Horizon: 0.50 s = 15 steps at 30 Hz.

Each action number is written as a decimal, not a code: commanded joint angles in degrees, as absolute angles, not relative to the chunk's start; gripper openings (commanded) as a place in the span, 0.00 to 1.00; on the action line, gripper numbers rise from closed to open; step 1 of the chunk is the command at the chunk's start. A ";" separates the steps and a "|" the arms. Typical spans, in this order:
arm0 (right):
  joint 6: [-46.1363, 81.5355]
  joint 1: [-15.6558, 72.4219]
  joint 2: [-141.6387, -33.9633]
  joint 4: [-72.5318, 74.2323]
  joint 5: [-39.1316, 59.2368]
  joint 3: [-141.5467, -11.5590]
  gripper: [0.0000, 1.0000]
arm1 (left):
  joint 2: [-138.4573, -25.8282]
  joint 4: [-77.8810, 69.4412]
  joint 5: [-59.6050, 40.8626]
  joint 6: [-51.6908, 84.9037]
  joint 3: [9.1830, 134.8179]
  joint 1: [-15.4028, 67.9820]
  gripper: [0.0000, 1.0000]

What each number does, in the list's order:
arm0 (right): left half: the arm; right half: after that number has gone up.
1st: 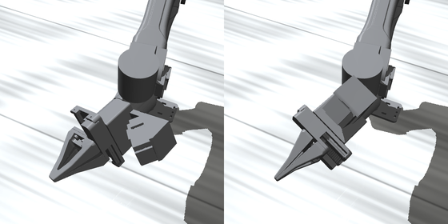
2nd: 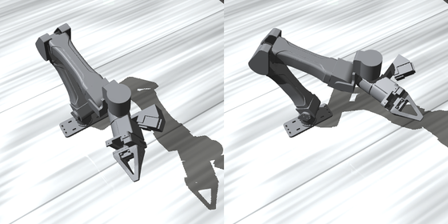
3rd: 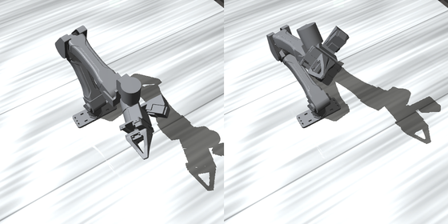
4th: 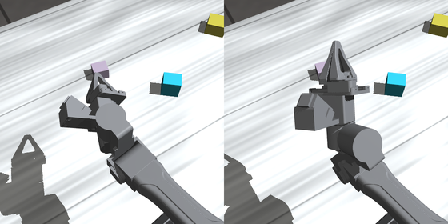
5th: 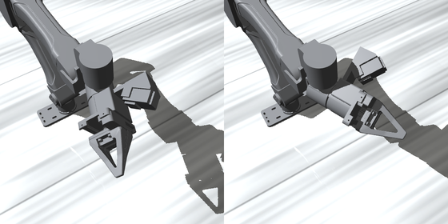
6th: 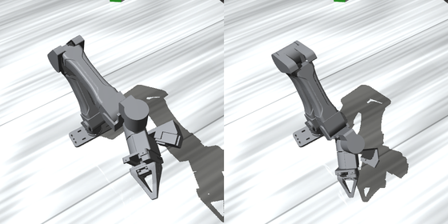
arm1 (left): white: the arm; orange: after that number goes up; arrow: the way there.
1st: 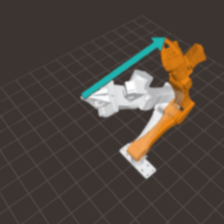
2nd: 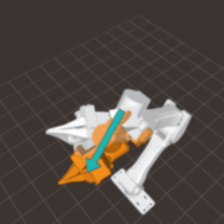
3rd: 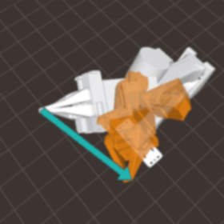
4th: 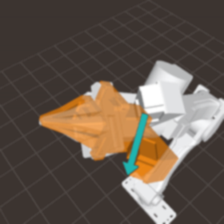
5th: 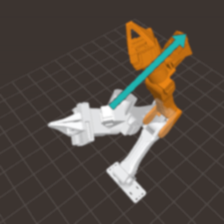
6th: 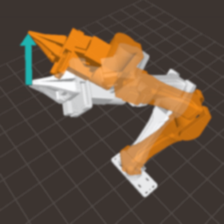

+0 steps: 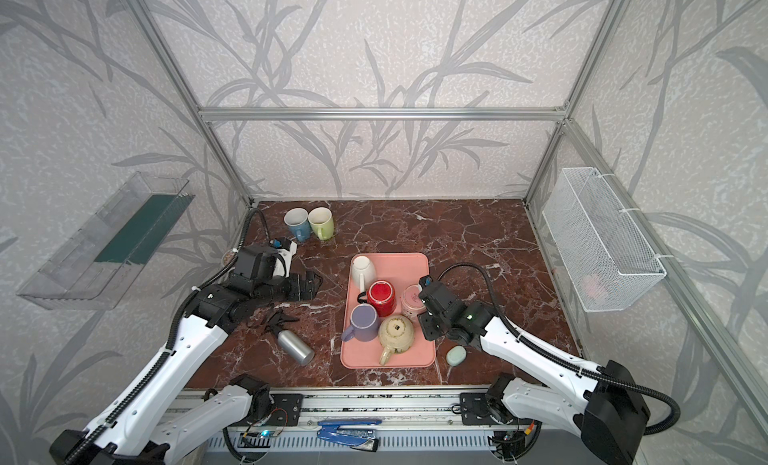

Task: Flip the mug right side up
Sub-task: 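Grasp the upside-down pink ghost mug's base with the right gripper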

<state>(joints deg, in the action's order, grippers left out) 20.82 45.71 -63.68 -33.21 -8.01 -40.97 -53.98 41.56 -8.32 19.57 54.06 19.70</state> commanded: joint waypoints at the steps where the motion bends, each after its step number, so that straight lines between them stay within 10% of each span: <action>1: 22.17 46.07 -65.89 -30.65 -9.14 -42.02 0.57 | -52.61 40.28 -9.29 19.73 52.91 19.95 0.98; 15: 23.47 45.79 -75.48 -29.25 -11.69 -48.08 0.55 | -51.68 40.02 -11.49 19.51 52.13 20.80 0.98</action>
<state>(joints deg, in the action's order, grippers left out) 22.74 45.80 -74.24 -30.06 -9.82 -45.69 -52.56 40.27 -10.74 19.55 52.95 20.32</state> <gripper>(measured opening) 0.552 0.980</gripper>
